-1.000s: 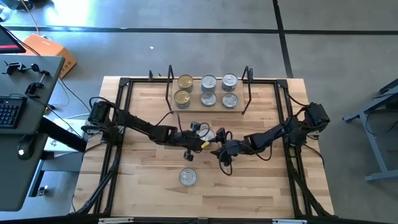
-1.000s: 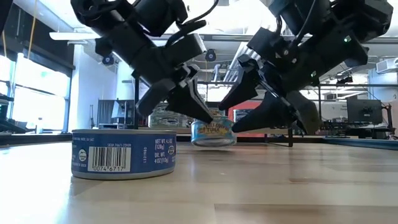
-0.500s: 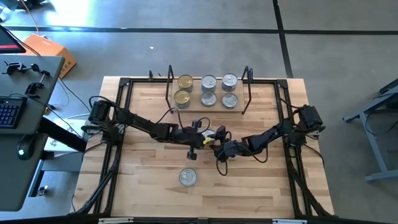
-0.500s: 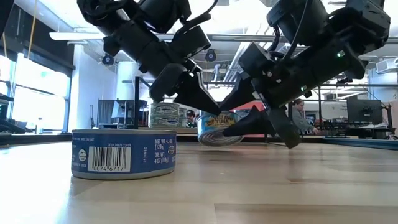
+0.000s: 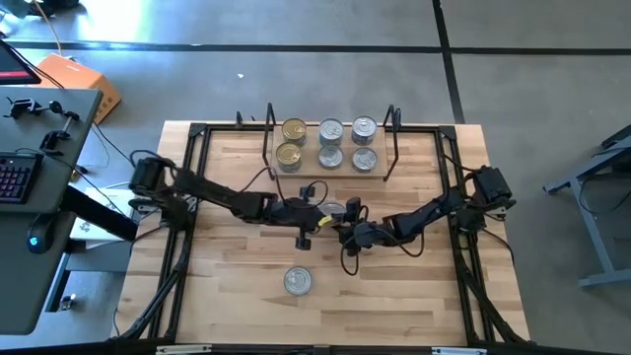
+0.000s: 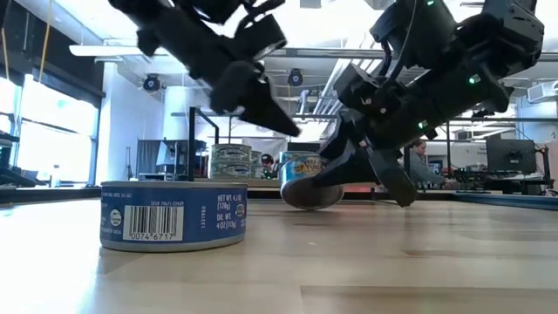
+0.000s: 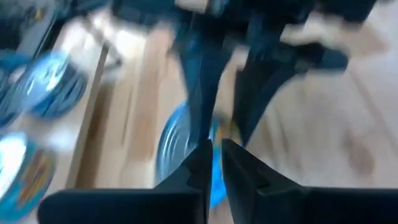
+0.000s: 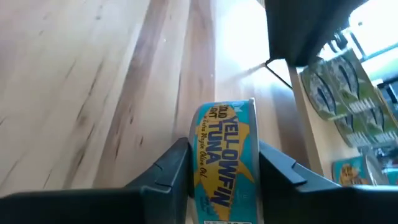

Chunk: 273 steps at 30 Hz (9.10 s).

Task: Stack canned seafood by type on shelf
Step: Stack the light blue tuna can on top of the light blue tuna can on the shelf, then stack the dark blue tuna can on top of the dark blue tuna can on the shelf

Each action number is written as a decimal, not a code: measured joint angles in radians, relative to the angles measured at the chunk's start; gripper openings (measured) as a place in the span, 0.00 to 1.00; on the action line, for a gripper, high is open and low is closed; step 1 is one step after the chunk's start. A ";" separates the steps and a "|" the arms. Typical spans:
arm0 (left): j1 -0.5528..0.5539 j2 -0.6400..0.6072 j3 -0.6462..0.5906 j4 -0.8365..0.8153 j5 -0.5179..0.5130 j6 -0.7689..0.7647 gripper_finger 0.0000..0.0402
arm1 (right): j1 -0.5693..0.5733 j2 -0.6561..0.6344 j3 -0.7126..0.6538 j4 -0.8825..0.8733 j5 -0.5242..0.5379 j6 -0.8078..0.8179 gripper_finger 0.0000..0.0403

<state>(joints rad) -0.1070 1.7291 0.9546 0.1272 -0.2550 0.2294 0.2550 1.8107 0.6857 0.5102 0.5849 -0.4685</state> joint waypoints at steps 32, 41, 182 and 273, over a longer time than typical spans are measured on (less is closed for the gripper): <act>-0.275 -0.288 -0.320 0.053 -0.464 -0.287 0.08 | -0.440 -0.099 0.277 -0.319 -0.047 -0.298 0.31; -0.275 -0.287 -0.320 0.068 -0.464 -0.277 0.08 | -0.478 -0.097 0.277 -0.328 -0.120 -0.291 0.32; -0.058 0.059 -0.165 0.150 -0.021 0.068 0.41 | 0.310 -0.239 0.214 -1.381 0.247 1.265 0.63; -0.145 -0.120 -0.191 0.003 -0.189 -0.281 0.04 | -0.445 -0.253 0.255 -0.909 0.148 0.108 0.32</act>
<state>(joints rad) -0.2520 1.6093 0.7639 0.1299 -0.4438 -0.0511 -0.1902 1.5578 0.9410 -0.3985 0.7327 -0.3604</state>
